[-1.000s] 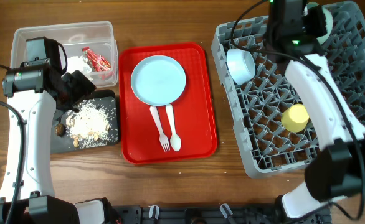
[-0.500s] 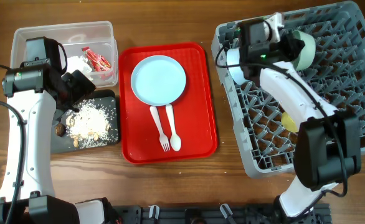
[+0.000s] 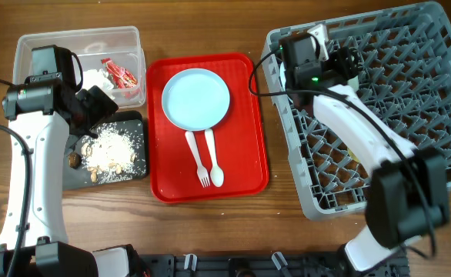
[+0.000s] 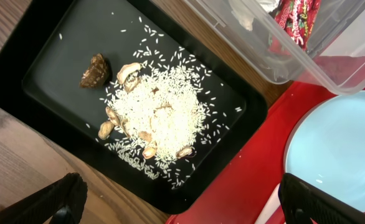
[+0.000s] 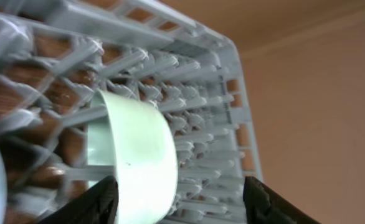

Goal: Sort waste into correct bins and load items into the dishwasher rack
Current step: 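Place the green bowl in the rack beside the blue bowl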

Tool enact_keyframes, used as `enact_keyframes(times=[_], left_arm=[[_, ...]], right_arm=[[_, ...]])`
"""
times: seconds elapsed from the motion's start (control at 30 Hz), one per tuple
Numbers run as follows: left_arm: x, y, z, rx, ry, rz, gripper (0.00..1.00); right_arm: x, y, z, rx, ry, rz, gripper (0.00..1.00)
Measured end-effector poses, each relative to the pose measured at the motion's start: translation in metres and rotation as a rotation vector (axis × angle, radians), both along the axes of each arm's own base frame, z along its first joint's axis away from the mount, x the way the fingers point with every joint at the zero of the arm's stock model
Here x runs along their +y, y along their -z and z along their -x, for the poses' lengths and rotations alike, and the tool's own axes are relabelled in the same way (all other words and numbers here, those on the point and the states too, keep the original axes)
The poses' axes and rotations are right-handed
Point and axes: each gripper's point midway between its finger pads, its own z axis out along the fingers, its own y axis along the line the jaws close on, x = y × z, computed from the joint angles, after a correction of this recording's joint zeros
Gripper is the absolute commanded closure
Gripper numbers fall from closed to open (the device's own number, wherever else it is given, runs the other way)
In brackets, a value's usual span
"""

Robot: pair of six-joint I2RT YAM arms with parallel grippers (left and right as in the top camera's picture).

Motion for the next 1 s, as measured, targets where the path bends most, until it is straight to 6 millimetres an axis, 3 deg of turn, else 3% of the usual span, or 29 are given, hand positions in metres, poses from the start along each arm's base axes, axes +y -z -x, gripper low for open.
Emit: enact_keyframes(times=[0.07, 0.13, 0.2, 0.3, 0.43, 0.63, 0.77, 0.83, 1.0], left_arm=[[0.0, 0.0, 0.0, 0.001, 0.0, 0.0, 0.0], [0.0, 0.0, 0.0, 0.0, 0.0, -0.001, 0.0], [0.001, 0.0, 0.0, 0.0, -0.001, -0.003, 0.0], [0.001, 0.0, 0.0, 0.002, -0.001, -0.005, 0.0], [0.001, 0.0, 0.0, 0.002, -0.002, -0.006, 0.0], [0.001, 0.0, 0.0, 0.002, -0.002, -0.006, 0.0], [0.001, 0.0, 0.001, 0.003, -0.002, -0.006, 0.0], [0.001, 0.0, 0.0, 0.002, -0.002, -0.006, 0.0], [0.001, 0.0, 0.001, 0.007, -0.002, -0.005, 0.0]], right_arm=[[0.01, -0.029, 0.008, -0.055, -0.062, -0.123, 0.24], [0.027, -0.059, 0.03, -0.06, -0.177, -0.277, 0.47], [0.044, -0.066, 0.057, 0.012, -0.276, -0.396, 0.5], [0.067, -0.043, 0.1, 0.201, -0.331, -0.58, 0.49], [0.086, 0.002, 0.154, 0.477, -0.218, -0.789, 0.48], [0.103, 0.053, 0.188, 0.687, -0.105, -0.925, 0.52], [0.103, 0.083, 0.196, 0.745, -0.004, -0.94, 0.64], [0.103, 0.088, 0.189, 0.72, 0.023, -0.946, 0.81], [0.105, 0.093, 0.169, 0.636, 0.041, -0.956, 0.87]])
